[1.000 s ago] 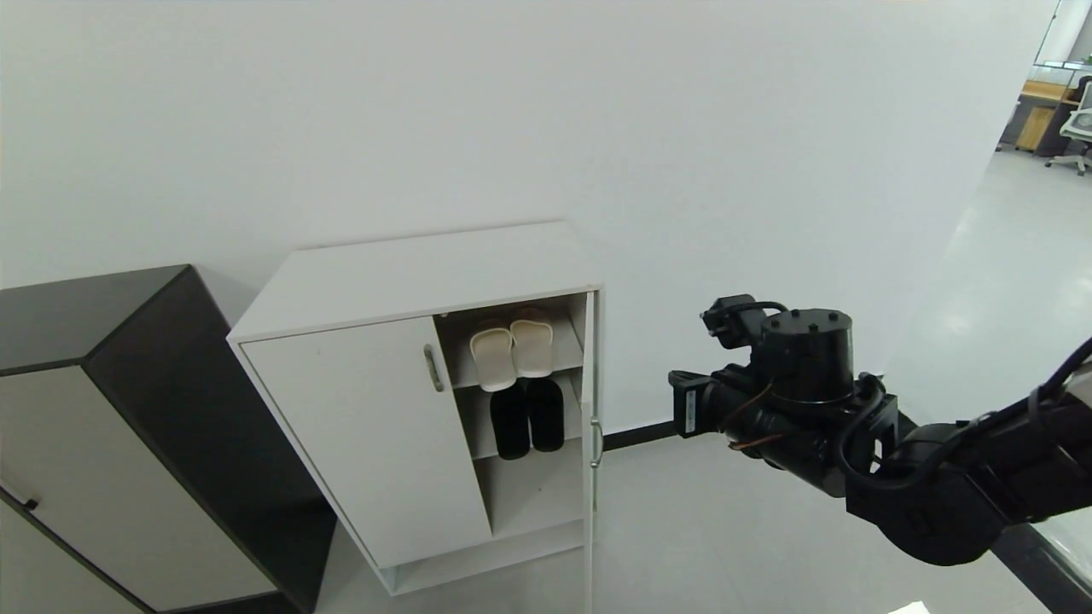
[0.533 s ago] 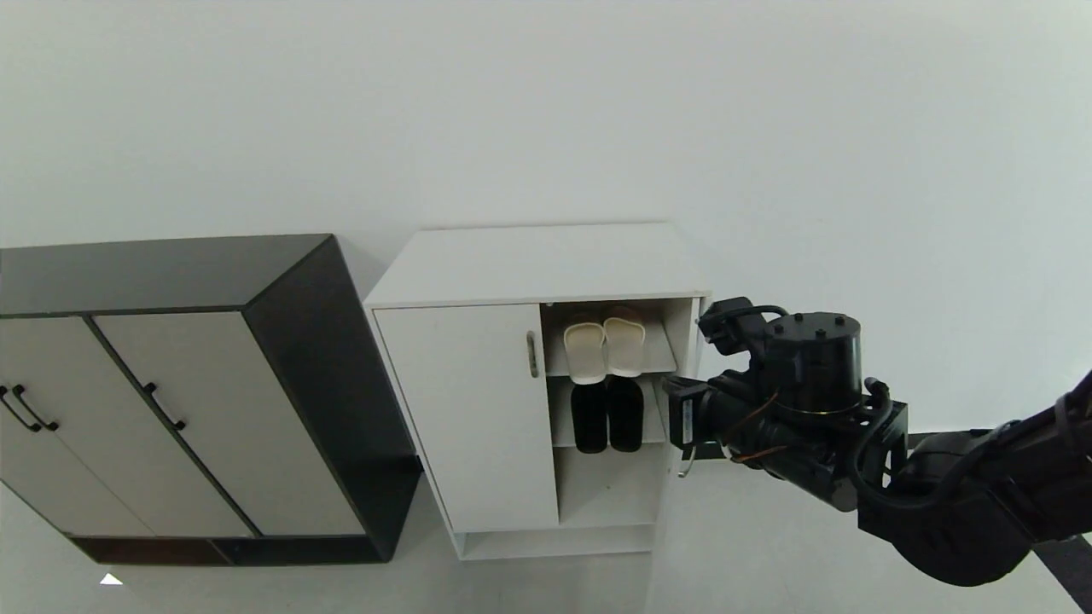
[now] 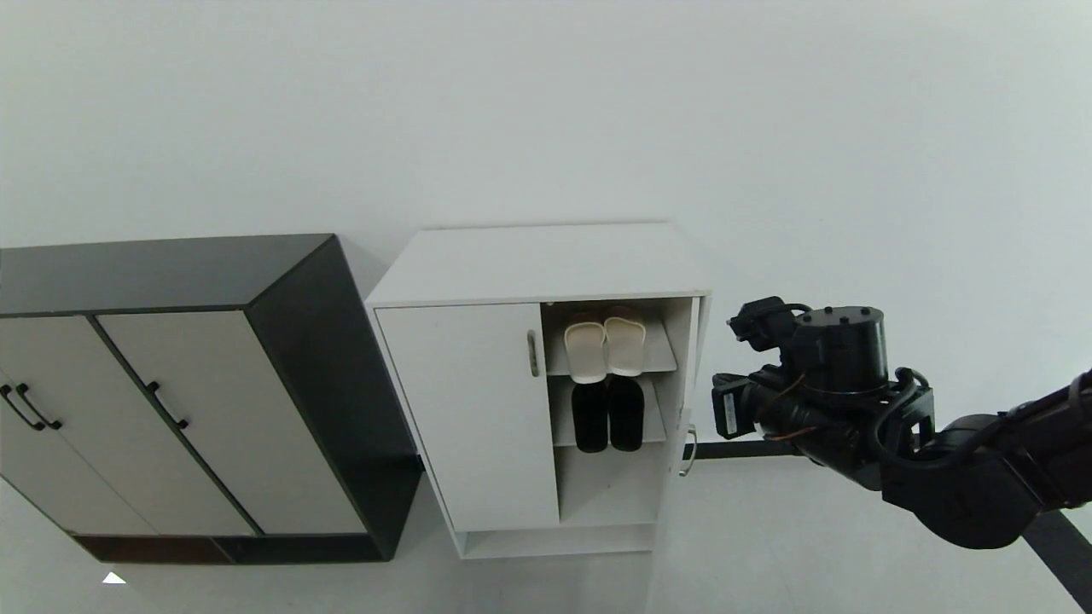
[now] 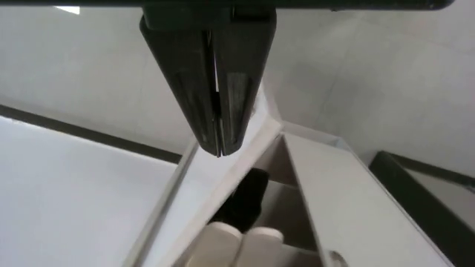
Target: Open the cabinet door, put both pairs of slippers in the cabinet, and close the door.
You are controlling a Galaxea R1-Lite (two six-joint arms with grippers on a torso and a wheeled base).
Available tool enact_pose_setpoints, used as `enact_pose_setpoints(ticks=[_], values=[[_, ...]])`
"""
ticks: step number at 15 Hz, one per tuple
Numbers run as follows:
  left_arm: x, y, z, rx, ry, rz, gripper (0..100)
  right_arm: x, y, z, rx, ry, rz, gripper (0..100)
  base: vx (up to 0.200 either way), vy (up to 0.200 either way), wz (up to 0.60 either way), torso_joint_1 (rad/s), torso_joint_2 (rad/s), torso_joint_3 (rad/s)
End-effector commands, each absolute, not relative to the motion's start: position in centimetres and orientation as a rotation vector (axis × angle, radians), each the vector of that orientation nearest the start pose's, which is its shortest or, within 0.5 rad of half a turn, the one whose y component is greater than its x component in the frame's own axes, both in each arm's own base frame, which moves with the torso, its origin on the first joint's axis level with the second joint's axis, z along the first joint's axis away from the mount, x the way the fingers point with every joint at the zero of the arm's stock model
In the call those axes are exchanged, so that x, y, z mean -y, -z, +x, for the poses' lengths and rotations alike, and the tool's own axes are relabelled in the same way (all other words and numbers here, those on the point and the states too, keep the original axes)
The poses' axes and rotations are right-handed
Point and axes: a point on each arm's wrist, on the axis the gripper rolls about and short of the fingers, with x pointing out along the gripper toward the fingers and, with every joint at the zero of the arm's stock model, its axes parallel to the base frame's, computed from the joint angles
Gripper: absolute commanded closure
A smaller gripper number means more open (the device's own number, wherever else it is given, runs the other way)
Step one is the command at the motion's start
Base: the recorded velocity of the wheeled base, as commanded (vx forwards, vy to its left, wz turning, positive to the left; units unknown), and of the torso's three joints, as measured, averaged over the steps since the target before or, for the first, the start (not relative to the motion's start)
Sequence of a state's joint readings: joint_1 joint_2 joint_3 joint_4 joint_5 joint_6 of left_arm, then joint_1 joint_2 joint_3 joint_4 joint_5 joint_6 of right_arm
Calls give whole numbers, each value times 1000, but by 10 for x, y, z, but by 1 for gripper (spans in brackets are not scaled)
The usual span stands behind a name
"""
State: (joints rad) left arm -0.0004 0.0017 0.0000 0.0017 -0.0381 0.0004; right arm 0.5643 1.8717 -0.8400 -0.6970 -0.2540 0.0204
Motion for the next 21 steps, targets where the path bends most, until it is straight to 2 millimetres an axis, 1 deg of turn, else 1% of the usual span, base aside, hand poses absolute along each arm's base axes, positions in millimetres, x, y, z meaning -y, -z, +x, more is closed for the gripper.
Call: enact_pose_setpoints(ticks=[1,5,7,10,11,13,15,16,18,19,21], values=[[1,-75,-23,-3,40,0,100,-175,-125,299,-354,-282,-132,100,0,0,0,0,0,0],[1,-75,-23,-3,38,0,100,-181,-98,312,-413,-276,-157,100,0,0,0,0,0,0],[1,-75,-23,-3,38,0,100,-185,-88,319,-426,-273,-160,100,0,0,0,0,0,0],[1,-75,-23,-3,38,0,100,-195,-79,330,-359,-277,-126,100,0,0,0,0,0,0],[1,-75,-23,-3,38,1,100,-200,-78,330,-326,-289,-109,100,0,0,0,0,0,0],[1,-75,-23,-3,40,0,100,-209,-83,329,-268,-314,-47,100,0,0,0,0,0,0],[1,-75,-23,-5,38,1,100,-213,-88,327,-255,-330,2,100,0,0,0,0,0,0],[1,-75,-23,-3,40,1,100,-215,-94,324,-236,-376,44,100,0,0,0,0,0,0],[1,-75,-23,-3,38,1,100,-211,-96,320,-221,-436,68,100,0,0,0,0,0,0],[1,-75,-23,-3,38,1,100,-202,-97,317,-232,-447,63,100,0,0,0,0,0,0],[1,-75,-23,-5,38,3,100,-182,-97,302,-278,-580,42,100,0,0,0,0,0,0]])
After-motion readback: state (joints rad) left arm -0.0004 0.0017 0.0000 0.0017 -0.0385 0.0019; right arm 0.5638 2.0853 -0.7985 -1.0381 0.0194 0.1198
